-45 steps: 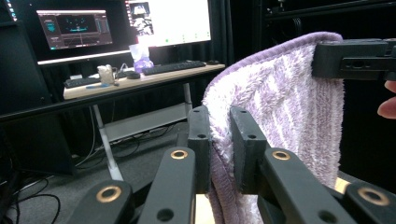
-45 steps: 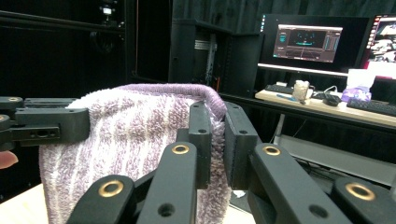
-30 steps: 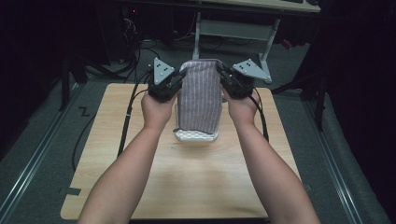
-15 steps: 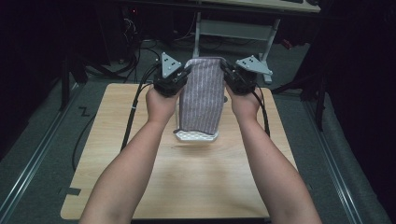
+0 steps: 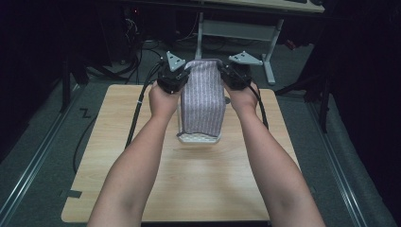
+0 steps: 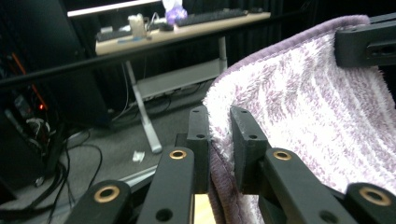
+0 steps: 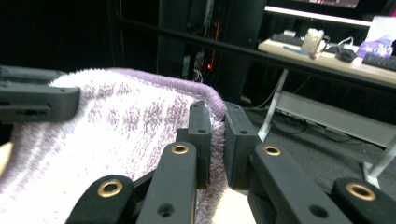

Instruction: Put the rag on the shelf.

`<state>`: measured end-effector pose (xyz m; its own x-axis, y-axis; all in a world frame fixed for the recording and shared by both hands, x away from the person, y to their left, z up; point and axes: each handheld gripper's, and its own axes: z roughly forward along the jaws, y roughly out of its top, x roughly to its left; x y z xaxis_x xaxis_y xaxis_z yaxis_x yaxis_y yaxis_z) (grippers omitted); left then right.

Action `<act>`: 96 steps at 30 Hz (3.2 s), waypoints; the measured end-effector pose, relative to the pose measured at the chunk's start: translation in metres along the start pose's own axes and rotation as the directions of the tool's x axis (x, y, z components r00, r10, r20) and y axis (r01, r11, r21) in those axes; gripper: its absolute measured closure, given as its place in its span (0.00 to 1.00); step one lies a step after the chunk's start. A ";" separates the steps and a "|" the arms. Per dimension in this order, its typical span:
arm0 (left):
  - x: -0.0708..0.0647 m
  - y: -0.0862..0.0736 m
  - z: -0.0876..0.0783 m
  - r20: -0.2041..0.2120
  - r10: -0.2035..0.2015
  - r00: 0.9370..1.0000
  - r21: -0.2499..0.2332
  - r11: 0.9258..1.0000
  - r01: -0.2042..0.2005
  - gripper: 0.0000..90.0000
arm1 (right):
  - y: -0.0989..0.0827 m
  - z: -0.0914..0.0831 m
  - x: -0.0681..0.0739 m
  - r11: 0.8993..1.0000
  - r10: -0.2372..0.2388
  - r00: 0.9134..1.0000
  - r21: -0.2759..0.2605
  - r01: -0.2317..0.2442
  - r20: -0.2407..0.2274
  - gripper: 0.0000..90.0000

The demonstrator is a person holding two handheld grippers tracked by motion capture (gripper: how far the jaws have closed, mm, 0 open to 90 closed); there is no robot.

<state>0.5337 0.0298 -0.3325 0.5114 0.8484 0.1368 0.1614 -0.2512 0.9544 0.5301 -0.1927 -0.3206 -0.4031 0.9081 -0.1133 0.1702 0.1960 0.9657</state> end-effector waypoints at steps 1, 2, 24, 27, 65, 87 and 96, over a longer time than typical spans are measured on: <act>0.002 -0.002 0.002 0.003 -0.011 1.000 0.015 1.000 0.011 0.88 | -0.003 0.004 0.001 1.000 0.002 1.000 0.014 -0.002 -0.001 0.92; 0.003 -0.004 0.004 0.005 -0.024 1.000 0.032 0.999 0.024 0.87 | -0.005 0.008 0.001 1.000 0.004 1.000 0.029 -0.004 -0.004 0.92; 0.005 -0.013 0.001 0.066 -0.115 0.991 0.075 0.991 0.110 0.62 | -0.019 0.017 0.010 0.992 -0.011 0.998 0.126 0.019 -0.060 0.61; 0.004 -0.014 -0.002 0.068 -0.121 0.990 0.067 0.991 0.117 0.61 | -0.020 0.014 0.013 0.993 -0.015 0.998 0.120 0.022 -0.059 0.60; -0.014 -0.073 -0.125 0.218 -0.118 0.969 0.006 0.993 0.119 0.40 | -0.071 -0.097 0.022 0.998 -0.035 0.993 0.047 0.041 -0.115 0.45; -0.077 -0.253 -0.186 0.348 -0.201 0.916 0.345 0.936 0.074 0.40 | -0.253 -0.190 0.033 0.964 0.043 0.993 0.265 -0.013 -0.107 0.46; -0.070 -0.256 -0.179 0.324 -0.241 0.915 0.353 0.928 0.120 0.40 | -0.264 -0.198 0.028 0.949 0.050 0.993 0.316 -0.014 -0.108 0.41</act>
<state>0.3053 0.1177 -0.5386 0.7024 0.6857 -0.1911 0.5089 -0.2960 0.8083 0.2958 -0.2922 -0.5321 -0.4892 0.8713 -0.0385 0.4512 0.2905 0.8438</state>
